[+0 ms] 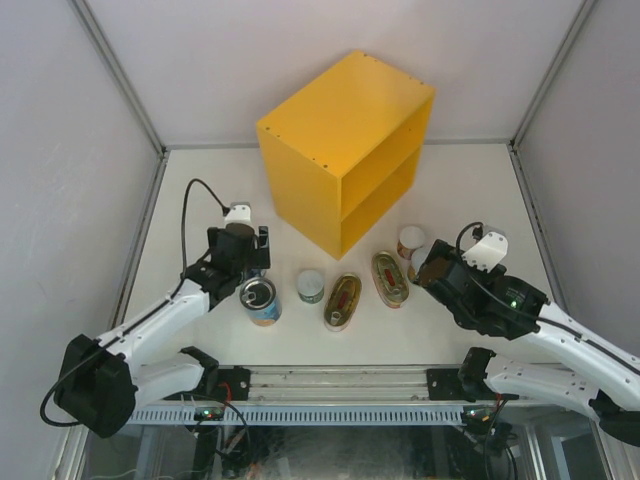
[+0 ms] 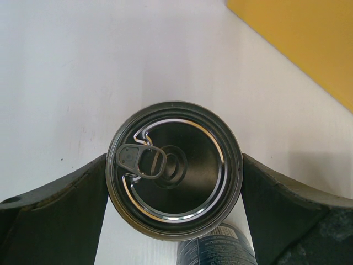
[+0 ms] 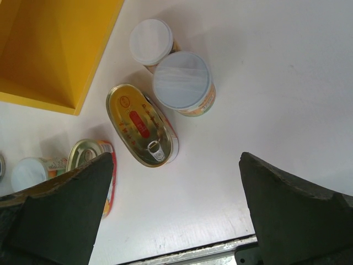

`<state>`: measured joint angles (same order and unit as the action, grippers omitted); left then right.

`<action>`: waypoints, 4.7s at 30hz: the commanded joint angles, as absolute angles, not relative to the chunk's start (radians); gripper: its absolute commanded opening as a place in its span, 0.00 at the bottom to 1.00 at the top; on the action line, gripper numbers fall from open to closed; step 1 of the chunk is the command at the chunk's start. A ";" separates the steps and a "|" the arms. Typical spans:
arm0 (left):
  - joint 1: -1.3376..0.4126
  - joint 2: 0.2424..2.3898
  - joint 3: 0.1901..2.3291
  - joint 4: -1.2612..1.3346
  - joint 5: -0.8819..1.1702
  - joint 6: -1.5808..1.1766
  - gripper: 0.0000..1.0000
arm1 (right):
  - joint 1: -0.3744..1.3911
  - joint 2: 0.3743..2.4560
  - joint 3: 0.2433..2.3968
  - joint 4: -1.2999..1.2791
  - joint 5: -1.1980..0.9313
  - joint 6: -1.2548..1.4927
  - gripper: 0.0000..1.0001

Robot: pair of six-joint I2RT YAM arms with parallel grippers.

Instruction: Place and organize the canned foods onto the counter

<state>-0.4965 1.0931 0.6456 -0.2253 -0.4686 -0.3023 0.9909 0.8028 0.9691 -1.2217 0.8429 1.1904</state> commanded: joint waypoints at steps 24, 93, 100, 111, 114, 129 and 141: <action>-0.448 0.960 1.185 -0.452 -0.538 -0.247 0.00 | 1.000 0.738 0.969 -1.152 0.852 1.144 0.96; -0.523 1.762 2.444 -0.404 -0.264 -0.172 0.00 | 0.874 0.968 1.192 -0.611 0.623 0.800 0.93; -0.523 1.824 2.474 -0.371 -0.221 -0.186 0.00 | 0.873 1.003 1.216 -0.594 0.629 0.792 0.93; -0.532 1.881 2.474 -0.359 -0.200 -0.184 0.17 | 0.873 1.002 1.216 -0.608 0.654 0.806 0.94; -0.539 1.895 2.472 -0.357 -0.196 -0.176 0.32 | 0.873 1.001 1.215 -0.617 0.662 0.811 0.93; -0.575 1.914 2.445 -0.357 -0.199 -0.152 0.81 | 0.865 1.006 1.215 -0.622 0.662 0.807 0.94; -0.580 1.901 2.427 -0.355 -0.212 -0.151 1.00 | 0.864 1.009 1.209 -0.634 0.662 0.818 0.94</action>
